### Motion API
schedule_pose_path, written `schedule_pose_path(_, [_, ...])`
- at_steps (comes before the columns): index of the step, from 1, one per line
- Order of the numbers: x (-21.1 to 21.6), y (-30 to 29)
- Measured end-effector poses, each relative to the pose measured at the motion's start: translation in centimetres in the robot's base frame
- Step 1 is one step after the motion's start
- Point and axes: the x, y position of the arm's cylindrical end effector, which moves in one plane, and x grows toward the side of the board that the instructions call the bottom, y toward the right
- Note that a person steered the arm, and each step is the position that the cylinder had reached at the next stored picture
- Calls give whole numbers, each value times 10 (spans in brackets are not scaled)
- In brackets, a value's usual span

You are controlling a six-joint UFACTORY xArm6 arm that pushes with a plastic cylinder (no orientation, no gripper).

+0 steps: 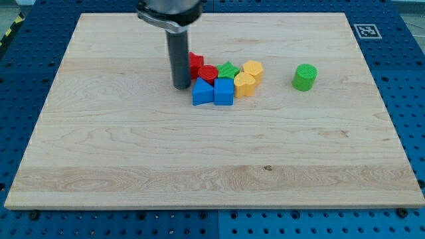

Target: Move the red star to the left of the red circle

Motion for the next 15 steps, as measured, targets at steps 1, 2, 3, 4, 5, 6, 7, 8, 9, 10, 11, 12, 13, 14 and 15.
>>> schedule_pose_path(1, [-23,-51])
schedule_pose_path(2, [-51,-68])
schedule_pose_path(3, [-74,-46])
schedule_pose_path(4, [-88,-9])
schedule_pose_path(5, [-87,34])
schedule_pose_path(6, [-77,43])
schedule_pose_path(7, [-63,39])
schedule_pose_path(8, [-49,38])
schedule_pose_path(9, [-39,37])
schedule_pose_path(10, [-54,35])
schedule_pose_path(11, [-101,54])
schedule_pose_path(12, [-107,115])
schedule_pose_path(13, [-107,179])
schedule_pose_path(14, [-107,230])
schedule_pose_path(15, [-107,238])
